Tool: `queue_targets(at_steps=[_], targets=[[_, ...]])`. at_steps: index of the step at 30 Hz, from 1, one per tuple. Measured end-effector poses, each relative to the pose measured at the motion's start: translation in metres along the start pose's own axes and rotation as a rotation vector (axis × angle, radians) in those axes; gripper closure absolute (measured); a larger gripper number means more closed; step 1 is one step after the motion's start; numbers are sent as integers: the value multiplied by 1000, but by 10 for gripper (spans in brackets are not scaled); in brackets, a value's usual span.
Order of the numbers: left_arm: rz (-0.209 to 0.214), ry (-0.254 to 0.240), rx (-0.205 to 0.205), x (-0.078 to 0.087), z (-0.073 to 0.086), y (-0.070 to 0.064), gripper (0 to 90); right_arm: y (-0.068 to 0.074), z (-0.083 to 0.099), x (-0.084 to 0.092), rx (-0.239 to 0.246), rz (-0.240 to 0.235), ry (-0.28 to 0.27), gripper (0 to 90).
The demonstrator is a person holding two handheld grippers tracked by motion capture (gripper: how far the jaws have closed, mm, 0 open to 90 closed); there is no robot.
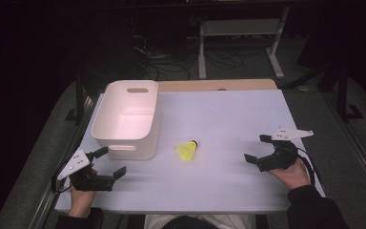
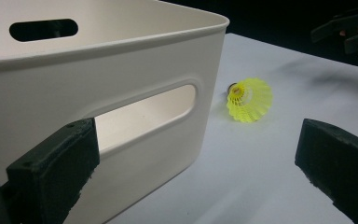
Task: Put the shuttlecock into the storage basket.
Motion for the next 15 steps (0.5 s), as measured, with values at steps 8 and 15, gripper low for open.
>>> queue_targets(at_steps=[8,15], targets=[[0,1,1,0,0,0,0,2,-1,2,1,-2,-8,0],[1,2,-1,0,0,0,0,5,-1,2,7,-9,-4,0]])
Point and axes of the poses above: each handheld gripper's, and its own axes: x roughly backward along the jaws, z roughly out of its underside, y roughly to its left, the point moved 10 cm from there along -x, roughly forward along the jaws, and after that the axes turned 2 degrees about y, right-handed, at the moved point
